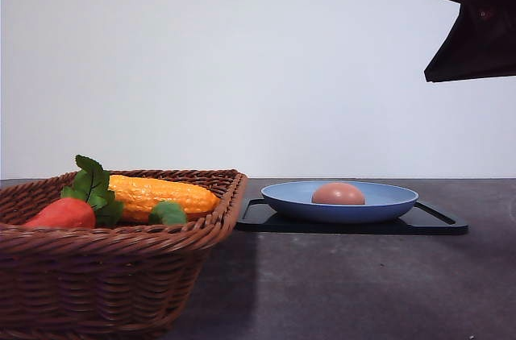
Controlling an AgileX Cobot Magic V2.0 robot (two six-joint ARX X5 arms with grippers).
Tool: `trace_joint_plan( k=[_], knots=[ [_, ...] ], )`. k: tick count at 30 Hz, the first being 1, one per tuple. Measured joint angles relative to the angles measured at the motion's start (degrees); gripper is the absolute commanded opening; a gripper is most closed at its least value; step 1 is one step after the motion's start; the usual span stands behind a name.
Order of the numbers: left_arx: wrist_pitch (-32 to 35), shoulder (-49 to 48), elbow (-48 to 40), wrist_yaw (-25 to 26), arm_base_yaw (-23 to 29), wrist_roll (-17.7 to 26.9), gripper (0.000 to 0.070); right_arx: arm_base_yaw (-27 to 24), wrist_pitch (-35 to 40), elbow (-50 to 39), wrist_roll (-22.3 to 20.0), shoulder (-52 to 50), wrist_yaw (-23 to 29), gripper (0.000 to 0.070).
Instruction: Transfer egg from basket to plate and serve
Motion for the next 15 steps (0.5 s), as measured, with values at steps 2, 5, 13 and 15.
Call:
trace_joint_plan(
  k=[2,5,13,15],
  knots=[
    [0.0,0.0,0.0,0.0,0.0,-0.1,0.0,0.0,0.0,0.0,0.0,0.0,0.0,0.0],
    [0.0,0.0,0.0,0.0,0.0,-0.1,0.0,0.0,0.0,0.0,0.0,0.0,0.0,0.0],
    [0.0,0.0,0.0,0.0,0.0,-0.1,0.0,0.0,0.0,0.0,0.0,0.0,0.0,0.0],
    [0.0,0.0,0.0,0.0,0.0,-0.1,0.0,0.0,0.0,0.0,0.0,0.0,0.0,0.0]
  ],
)
